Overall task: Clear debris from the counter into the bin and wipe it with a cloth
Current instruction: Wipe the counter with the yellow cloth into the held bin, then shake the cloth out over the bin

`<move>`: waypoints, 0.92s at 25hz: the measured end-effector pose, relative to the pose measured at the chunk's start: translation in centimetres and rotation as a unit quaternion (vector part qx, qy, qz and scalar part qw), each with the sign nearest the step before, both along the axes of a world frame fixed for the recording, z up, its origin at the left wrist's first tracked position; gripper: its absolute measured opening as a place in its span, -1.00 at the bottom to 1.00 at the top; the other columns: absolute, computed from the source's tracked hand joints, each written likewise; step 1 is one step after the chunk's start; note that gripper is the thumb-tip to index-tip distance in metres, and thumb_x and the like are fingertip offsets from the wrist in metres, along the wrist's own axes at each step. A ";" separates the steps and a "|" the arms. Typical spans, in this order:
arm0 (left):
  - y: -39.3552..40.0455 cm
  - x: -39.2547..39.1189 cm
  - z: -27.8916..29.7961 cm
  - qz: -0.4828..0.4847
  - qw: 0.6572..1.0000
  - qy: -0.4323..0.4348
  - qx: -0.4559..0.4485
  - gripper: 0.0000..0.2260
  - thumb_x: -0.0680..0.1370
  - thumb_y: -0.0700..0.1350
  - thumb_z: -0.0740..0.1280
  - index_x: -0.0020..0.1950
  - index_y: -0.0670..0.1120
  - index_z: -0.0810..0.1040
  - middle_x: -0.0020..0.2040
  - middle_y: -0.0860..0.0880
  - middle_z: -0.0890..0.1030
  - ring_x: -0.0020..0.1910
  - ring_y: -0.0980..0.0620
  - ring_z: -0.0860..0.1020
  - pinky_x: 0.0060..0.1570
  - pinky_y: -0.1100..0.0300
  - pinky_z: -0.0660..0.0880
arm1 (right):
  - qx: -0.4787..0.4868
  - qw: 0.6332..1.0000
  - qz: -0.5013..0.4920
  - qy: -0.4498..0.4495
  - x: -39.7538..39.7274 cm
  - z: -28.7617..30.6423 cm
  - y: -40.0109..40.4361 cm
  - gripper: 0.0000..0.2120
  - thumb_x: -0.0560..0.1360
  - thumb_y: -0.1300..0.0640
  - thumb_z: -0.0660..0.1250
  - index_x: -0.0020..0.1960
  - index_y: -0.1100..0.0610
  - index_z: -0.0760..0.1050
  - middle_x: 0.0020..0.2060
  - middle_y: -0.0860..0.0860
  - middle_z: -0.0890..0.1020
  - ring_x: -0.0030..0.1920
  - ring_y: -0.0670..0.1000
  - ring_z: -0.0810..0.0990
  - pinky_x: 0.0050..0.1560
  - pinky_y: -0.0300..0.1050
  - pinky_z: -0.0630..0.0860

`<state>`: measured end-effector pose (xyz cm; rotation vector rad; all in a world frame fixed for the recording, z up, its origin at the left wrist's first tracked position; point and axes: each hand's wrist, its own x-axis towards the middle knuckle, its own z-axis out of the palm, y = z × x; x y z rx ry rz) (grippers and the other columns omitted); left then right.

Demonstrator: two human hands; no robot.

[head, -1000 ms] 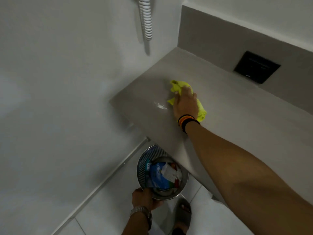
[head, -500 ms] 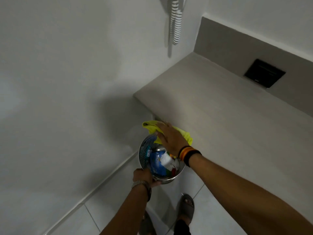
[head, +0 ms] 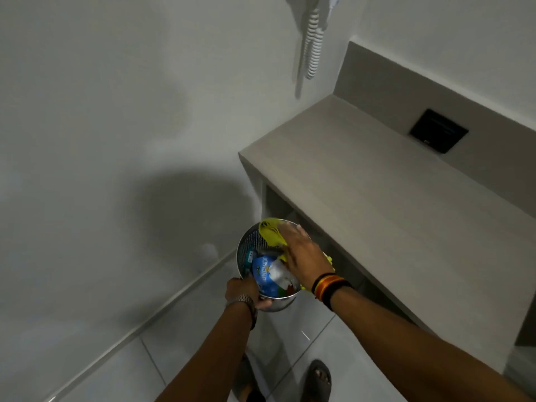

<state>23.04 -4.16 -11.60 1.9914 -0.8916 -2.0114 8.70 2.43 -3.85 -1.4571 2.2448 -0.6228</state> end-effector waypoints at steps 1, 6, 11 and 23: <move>0.5 -0.1 0.4 -0.001 1.000 -0.003 -0.001 -0.68 0.54 -0.14 0.42 0.14 -0.37 0.51 0.07 -0.37 0.61 -0.13 -0.40 0.66 -0.45 -0.06 0.64 | 0.000 1.000 0.002 -0.010 0.1 0.2 0.3 -0.38 0.55 0.36 0.23 0.56 0.05 0.23 0.53 0.05 0.34 0.55 0.10 0.24 0.52 0.03 0.27; 3.5 -2.1 0.0 -0.004 0.999 -0.040 -0.009 -0.69 0.52 -0.21 0.39 0.20 -0.34 0.50 0.12 -0.36 0.62 -0.06 -0.32 0.67 -0.24 -0.20 0.68 | 0.069 0.997 -0.011 -0.039 0.1 -2.1 2.1 -0.45 0.62 0.28 0.18 0.58 0.11 0.17 0.56 0.10 0.27 0.57 0.12 0.20 0.54 -0.02 0.17; 6.8 -3.1 -3.2 0.007 0.998 -0.062 0.004 -0.75 0.56 -0.20 0.37 0.18 -0.32 0.51 0.07 -0.30 0.66 -0.22 -0.15 0.65 -0.39 0.12 0.66 | -0.079 0.941 -0.168 -0.282 0.1 -4.3 4.1 -0.70 0.67 0.01 0.15 0.35 0.01 0.48 0.08 -0.12 0.65 -0.01 -0.18 0.63 -0.01 -0.21 0.57; 13.3 2.0 -37.3 0.099 0.989 -0.050 0.095 -0.74 0.42 -0.08 0.42 -0.10 -0.30 0.61 -0.13 -0.35 0.70 -0.21 -0.34 0.70 -0.15 -0.34 0.64 | 0.005 0.598 -0.378 -0.707 -2.2 -31.3 11.4 -0.46 0.58 -0.22 0.19 0.39 0.11 0.51 0.27 0.17 0.63 0.25 0.19 0.61 0.29 0.17 0.54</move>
